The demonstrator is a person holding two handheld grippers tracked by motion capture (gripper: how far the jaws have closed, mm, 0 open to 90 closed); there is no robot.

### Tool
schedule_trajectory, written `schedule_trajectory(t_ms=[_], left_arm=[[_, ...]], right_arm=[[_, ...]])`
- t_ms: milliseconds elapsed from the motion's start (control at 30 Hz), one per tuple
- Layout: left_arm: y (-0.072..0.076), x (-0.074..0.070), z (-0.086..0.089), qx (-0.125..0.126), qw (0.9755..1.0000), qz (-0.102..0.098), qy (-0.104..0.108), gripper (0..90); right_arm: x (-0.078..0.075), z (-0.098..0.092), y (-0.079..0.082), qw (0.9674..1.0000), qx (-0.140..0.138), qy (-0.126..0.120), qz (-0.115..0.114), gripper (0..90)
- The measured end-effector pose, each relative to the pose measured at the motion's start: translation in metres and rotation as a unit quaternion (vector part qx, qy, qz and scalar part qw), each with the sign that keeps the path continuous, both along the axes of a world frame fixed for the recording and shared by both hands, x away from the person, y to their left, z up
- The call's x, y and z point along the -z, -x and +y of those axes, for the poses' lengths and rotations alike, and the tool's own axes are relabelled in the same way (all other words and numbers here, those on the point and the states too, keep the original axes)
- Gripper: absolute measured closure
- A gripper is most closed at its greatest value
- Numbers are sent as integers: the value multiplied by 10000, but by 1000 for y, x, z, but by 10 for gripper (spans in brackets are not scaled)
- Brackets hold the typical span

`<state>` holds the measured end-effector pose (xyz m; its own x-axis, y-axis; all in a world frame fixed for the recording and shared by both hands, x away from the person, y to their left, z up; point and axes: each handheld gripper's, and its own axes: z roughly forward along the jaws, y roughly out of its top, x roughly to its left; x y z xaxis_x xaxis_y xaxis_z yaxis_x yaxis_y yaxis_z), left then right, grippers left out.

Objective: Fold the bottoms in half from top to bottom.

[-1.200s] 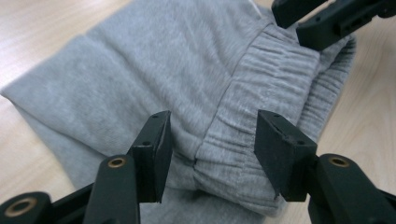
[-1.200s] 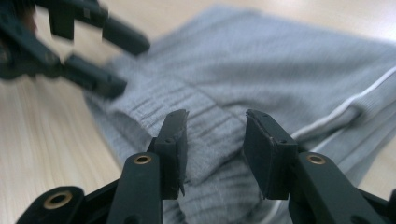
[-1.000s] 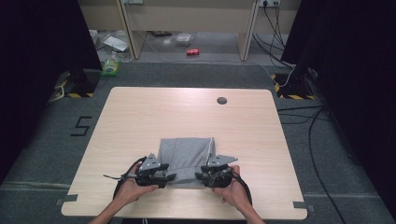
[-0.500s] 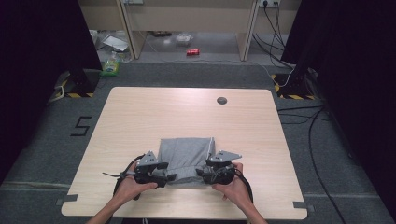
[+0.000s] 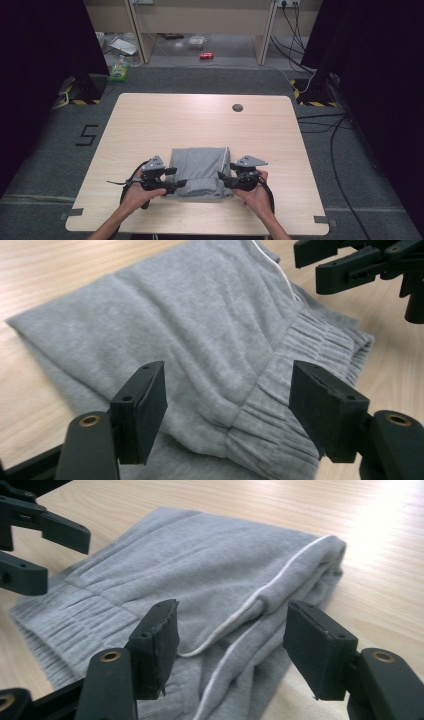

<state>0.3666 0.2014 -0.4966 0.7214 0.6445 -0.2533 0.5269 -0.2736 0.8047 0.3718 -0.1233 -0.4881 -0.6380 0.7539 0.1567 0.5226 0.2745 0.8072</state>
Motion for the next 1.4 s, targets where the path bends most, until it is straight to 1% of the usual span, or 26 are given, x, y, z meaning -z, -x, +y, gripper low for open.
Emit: schedule_trajectory(t_ms=[100,133,200,267,333,433,533,733,867,900,967,1033,1067,1100,1167,1267,1400], left_arm=[[-4,0,2,-93,10000,17,19,306],[-5,1,3,-107,9999,29,-1,304],[-9,1,3,-157,9999,29,-16,303],[-13,2,3,-160,9999,61,18,297],[-16,3,3,-160,9998,71,23,293],[-24,3,2,-215,9997,69,-27,286],[-32,2,1,-279,9996,77,-32,281],[-45,-4,-3,-356,9993,99,-66,276],[-55,-10,-5,-397,9990,189,-41,270],[-57,-12,-7,-405,9989,213,-33,269],[-62,-16,-9,-437,9989,155,-51,268],[-65,-18,-11,-430,9989,154,-96,268],[-66,-19,-12,-452,9988,172,-78,268],[-67,-19,-12,-458,9988,177,-81,267],[-68,-18,-11,-483,9986,131,-185,267],[-72,-16,-8,-576,9980,132,-210,267],[-75,-13,-7,-633,9975,146,-277,267]], right_arm=[[-1,-2,-3,10000,75,-53,14,390],[-1,-2,-4,9999,103,-84,44,390],[-1,-3,-7,9999,134,-98,34,389],[-2,-3,-11,9998,171,-115,42,388],[-3,-3,-15,9997,196,-117,40,388],[-4,-1,-21,9997,204,-104,67,387],[-6,1,-26,9998,194,-58,40,386],[-13,4,-42,9997,244,-22,21,385],[-16,6,-55,9996,275,16,18,383],[-17,7,-58,9995,310,-12,52,382],[-18,6,-64,9994,332,6,71,380],[-18,6,-70,9992,380,-28,112,377],[-18,6,-72,9992,395,-47,105,376],[-17,6,-73,9991,415,-55,104,376],[-15,6,-75,9993,357,-4,96,376],[-12,7,-76,9993,363,-11,121,375],[-9,6,-78,9993,343,-6,163,373]])
